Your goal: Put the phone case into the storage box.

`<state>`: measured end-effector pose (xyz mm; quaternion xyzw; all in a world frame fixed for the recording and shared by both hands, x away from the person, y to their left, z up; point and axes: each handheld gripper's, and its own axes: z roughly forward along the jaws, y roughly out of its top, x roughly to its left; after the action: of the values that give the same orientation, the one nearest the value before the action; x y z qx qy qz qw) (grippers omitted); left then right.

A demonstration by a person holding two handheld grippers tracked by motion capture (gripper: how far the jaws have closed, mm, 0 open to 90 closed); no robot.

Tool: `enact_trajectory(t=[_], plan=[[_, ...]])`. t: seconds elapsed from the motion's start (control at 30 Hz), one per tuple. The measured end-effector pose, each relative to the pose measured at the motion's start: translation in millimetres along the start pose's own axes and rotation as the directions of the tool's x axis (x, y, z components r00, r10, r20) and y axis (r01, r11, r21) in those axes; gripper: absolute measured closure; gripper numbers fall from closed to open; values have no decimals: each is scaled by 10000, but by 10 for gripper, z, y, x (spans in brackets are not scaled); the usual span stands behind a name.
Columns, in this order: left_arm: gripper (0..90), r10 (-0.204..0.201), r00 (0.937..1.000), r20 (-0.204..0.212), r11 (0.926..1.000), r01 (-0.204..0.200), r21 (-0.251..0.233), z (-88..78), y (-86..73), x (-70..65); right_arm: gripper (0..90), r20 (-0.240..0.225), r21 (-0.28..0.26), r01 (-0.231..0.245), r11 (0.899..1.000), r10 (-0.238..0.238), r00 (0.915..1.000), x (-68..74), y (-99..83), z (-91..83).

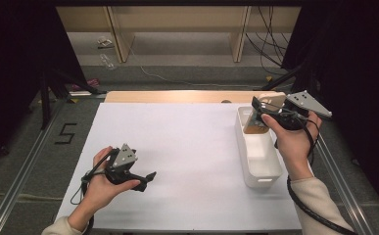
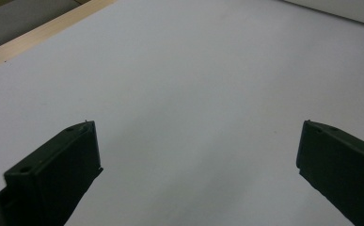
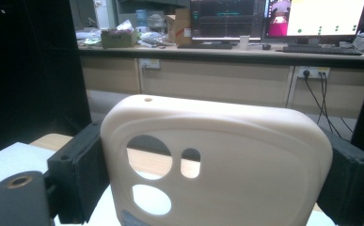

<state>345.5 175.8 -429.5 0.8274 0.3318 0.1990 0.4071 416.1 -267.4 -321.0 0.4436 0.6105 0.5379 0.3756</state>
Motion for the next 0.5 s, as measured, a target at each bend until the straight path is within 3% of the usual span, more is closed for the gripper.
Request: enact_trajectory(t=[0.5], plan=[[0,17,10000,-8,10000,-17,-39,8,1,-6,128,39,84,108,9999,-108,9999,-1,-13,32]])
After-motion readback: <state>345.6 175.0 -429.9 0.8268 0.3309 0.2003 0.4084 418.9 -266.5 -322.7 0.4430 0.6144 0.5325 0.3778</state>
